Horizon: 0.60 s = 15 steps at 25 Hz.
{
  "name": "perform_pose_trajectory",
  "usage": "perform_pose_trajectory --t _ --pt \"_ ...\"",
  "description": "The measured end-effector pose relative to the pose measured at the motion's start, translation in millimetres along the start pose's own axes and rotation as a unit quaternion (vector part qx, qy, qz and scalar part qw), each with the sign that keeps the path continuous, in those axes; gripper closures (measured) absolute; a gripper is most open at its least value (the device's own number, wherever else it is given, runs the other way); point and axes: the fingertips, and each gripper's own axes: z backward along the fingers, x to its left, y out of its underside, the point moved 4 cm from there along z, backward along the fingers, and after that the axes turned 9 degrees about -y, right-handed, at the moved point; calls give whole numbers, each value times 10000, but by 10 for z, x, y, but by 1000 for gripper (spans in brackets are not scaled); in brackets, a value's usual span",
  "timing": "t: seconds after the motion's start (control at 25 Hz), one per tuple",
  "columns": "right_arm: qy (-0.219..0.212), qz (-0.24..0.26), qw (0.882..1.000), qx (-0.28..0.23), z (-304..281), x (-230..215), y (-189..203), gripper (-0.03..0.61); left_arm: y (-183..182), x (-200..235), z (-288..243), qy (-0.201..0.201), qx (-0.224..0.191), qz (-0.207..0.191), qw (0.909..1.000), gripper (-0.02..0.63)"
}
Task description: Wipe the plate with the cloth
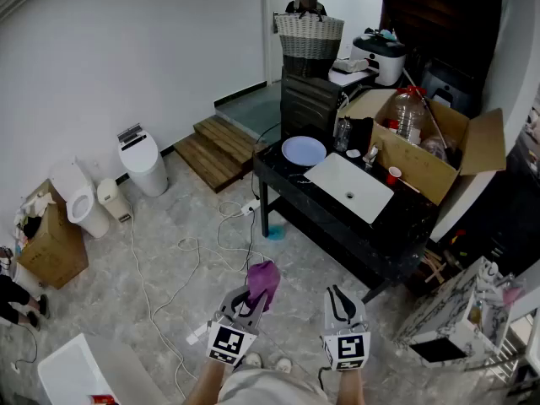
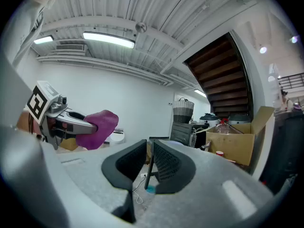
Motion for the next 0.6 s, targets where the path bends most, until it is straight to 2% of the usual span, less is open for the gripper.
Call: perform_pose_trajectory --t 0.32,0.6 --pt "-131 -200 9997 -70 57 -141 48 538 -75 -260 -95 -46 57 -128 9999 555" --pt "-266 -173 9994 -170 -146 -229 17 538 -135 -196 -283 -103 -37 -189 9998 554"
